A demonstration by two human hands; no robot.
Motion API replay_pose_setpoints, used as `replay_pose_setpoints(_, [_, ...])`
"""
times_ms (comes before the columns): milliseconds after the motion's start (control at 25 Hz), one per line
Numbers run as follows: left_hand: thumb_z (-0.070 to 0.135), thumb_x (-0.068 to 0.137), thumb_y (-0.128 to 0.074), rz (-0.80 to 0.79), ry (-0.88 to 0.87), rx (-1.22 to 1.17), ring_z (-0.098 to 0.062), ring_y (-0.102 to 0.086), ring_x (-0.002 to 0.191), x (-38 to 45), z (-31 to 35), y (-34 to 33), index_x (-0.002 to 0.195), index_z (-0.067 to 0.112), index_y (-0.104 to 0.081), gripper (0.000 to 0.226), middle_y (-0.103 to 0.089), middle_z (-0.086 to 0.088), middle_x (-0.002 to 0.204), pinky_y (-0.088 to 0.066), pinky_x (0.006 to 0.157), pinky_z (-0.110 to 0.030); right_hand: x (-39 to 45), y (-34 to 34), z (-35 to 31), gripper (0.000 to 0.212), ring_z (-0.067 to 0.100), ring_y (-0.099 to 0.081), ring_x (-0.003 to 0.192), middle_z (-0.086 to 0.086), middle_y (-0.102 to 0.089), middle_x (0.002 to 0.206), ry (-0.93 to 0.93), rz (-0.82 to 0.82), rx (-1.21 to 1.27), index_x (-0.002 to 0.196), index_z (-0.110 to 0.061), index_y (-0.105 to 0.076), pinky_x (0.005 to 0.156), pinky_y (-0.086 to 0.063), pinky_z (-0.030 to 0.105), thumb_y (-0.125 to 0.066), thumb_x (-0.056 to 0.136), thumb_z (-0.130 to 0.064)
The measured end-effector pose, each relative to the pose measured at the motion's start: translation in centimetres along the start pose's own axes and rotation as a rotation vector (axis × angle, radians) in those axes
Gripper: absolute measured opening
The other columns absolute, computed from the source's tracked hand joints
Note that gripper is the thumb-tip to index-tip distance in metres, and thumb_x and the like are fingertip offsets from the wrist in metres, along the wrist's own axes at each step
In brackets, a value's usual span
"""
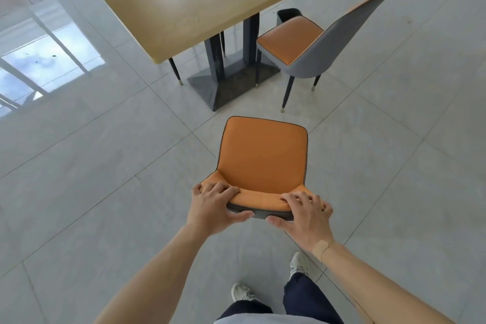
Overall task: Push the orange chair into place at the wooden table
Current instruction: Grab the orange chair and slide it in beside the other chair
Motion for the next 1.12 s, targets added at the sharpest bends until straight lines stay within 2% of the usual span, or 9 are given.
replay_pose_setpoints(240, [0.096,0.068,-0.027,0.027,0.074,0.001,-0.019,-0.056,0.107,2.5,1.5,-0.2,0.11,0.045,-0.06,0.074,-0.064,0.013,0.102,-0.035,0.094,-0.053,3.7,1.6,2.3,0.086,0.021,-0.04,0.116,-0.015,-0.049,0.129,0.072,-0.051,-0.031,0.124,-0.046,-0.043,0.094,-0.03,0.048,-0.008,0.065,-0.097])
replay_pose_setpoints(640, [0.097,0.07,-0.023,0.024,0.302,0.004,-0.015,-0.054,0.109,11.0,5.2,-0.5,0.119,0.044,-0.056,0.079,-0.061,0.013,0.113,-0.035,0.094,-0.049,15.5,6.7,7.5,0.083,0.02,-0.04,0.115,-0.013,-0.048,0.128,0.306,-0.082,-0.082,0.125,-0.045,-0.042,0.089,-0.03,0.045,-0.011,0.067,-0.097])
replay_pose_setpoints(840, [0.098,0.067,-0.017,-0.024,0.441,-0.035,-0.014,-0.05,0.117,15.4,6.6,-0.4,0.126,0.046,-0.049,0.085,-0.056,0.013,0.124,-0.03,0.101,-0.046,21.6,8.9,9.3,0.085,0.021,-0.038,0.117,-0.011,-0.047,0.13,0.408,-0.133,-0.103,0.125,-0.046,-0.041,0.091,-0.03,0.047,-0.009,0.065,-0.097])
replay_pose_setpoints(1120, [0.099,0.065,-0.016,-0.082,0.568,-0.095,-0.015,-0.044,0.121,21.7,6.5,0.1,0.126,0.05,-0.044,0.083,-0.052,0.014,0.128,-0.029,0.101,-0.049,30.0,11.7,9.8,0.082,0.022,-0.034,0.12,-0.011,-0.045,0.131,0.492,-0.193,-0.141,0.125,-0.046,-0.041,0.098,-0.026,0.049,-0.014,0.066,-0.096])
Point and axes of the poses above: each hand's wrist, its own x-axis towards the middle knuckle, its own y-axis out of the back of the hand, z = x × y, the point moved 9 cm from there along x, towards the middle knuckle
